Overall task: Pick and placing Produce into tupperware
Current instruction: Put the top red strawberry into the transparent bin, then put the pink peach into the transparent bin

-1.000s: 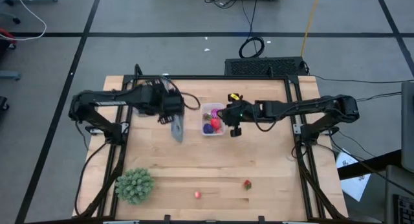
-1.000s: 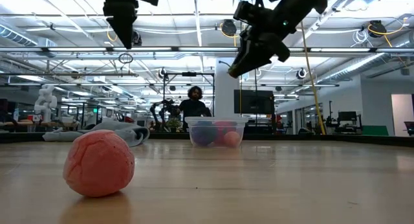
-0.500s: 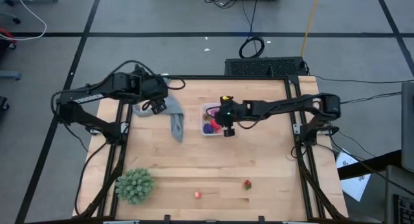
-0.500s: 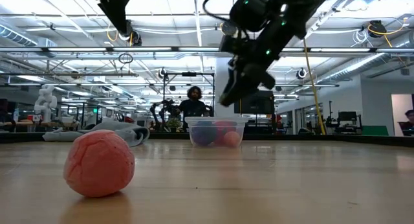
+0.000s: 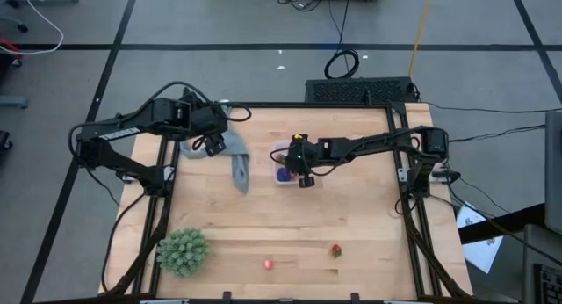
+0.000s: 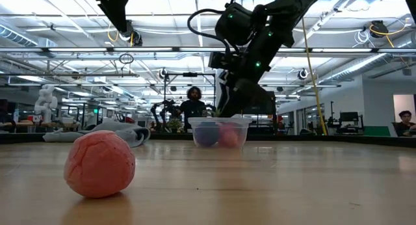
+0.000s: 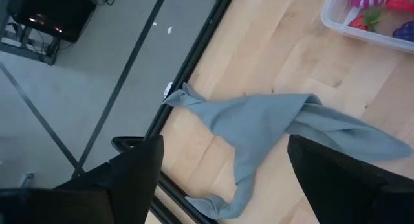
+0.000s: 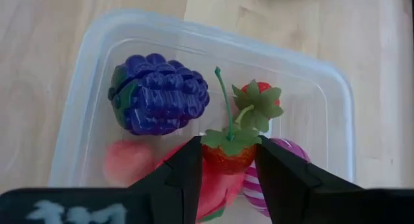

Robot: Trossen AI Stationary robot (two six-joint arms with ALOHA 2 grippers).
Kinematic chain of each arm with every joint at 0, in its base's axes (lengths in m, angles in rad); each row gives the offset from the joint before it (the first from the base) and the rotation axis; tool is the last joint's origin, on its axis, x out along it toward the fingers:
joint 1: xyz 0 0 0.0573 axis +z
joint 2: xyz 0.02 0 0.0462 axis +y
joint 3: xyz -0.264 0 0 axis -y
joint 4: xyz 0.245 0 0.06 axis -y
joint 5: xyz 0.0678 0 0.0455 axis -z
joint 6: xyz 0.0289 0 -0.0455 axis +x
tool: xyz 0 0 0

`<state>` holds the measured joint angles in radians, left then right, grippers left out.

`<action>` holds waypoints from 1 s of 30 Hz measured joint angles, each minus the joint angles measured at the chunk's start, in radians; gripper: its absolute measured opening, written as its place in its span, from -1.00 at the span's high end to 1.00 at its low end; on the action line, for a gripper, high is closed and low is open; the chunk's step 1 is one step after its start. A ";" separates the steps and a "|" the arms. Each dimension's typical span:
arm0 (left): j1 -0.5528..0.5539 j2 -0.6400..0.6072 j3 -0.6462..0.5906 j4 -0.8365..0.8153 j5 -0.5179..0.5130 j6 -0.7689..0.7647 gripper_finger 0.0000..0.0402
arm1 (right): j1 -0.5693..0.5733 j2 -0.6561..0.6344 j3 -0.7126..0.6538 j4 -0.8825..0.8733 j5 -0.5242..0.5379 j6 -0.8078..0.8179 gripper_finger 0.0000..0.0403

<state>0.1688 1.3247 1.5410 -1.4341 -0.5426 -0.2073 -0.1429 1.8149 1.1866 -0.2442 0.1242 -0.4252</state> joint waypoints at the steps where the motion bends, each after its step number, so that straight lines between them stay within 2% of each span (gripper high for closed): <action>1: 0.000 0.000 0.000 0.000 0.000 0.000 -0.67 | 0.000 0.000 0.000 0.000 0.000 -0.001 0.37; 12: 0.000 0.000 0.000 0.004 0.002 -0.002 -0.67 | 0.000 -0.001 -0.001 0.001 0.003 -0.006 0.15; 17: 0.000 0.000 0.000 0.006 0.002 -0.002 -0.67 | 0.000 -0.006 -0.001 0.062 0.007 -0.023 0.11; 20: 0.000 0.000 0.000 0.022 0.002 0.000 -0.67 | 0.001 -0.019 0.022 0.081 0.064 -0.062 0.11; 25: -0.001 0.000 0.000 0.025 0.022 -0.007 -0.67 | 0.020 -0.057 0.116 0.003 0.190 -0.120 0.10; 30: -0.010 0.001 0.000 0.035 0.080 -0.029 -0.67 | 0.059 -0.163 0.162 -0.111 0.223 -0.093 0.10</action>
<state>0.1584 1.3254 1.5406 -1.3990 -0.4624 -0.2361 -0.0840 1.6517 1.3487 -0.3554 0.3476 -0.5178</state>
